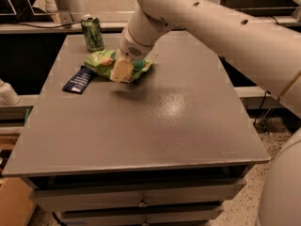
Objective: Move green rice chip bag near rxbar blueberry
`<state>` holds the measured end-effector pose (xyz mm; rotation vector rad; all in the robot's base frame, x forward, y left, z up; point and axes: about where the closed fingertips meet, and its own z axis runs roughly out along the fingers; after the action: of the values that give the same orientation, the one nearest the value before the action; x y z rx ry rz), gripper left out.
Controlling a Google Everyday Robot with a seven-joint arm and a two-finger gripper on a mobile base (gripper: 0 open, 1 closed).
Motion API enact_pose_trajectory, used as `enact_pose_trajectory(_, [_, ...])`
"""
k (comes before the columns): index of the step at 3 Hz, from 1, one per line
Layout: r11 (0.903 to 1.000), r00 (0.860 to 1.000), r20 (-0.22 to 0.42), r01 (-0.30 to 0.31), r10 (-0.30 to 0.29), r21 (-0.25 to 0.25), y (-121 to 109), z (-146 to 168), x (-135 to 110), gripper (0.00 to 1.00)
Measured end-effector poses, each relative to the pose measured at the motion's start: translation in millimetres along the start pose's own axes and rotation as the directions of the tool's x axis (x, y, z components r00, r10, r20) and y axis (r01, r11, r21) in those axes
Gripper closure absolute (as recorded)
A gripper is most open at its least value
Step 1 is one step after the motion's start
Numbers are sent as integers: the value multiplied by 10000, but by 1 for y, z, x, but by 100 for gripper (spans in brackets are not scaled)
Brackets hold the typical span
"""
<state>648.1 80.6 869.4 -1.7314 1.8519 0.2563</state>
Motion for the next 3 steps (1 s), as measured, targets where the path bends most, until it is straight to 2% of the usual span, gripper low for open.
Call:
enact_pose_trajectory(1, [9998, 9998, 8, -193, 193, 5, 5, -4, 3, 0])
enact_pose_trajectory(3, [9993, 9992, 266, -296, 290, 211, 13, -19, -4, 0])
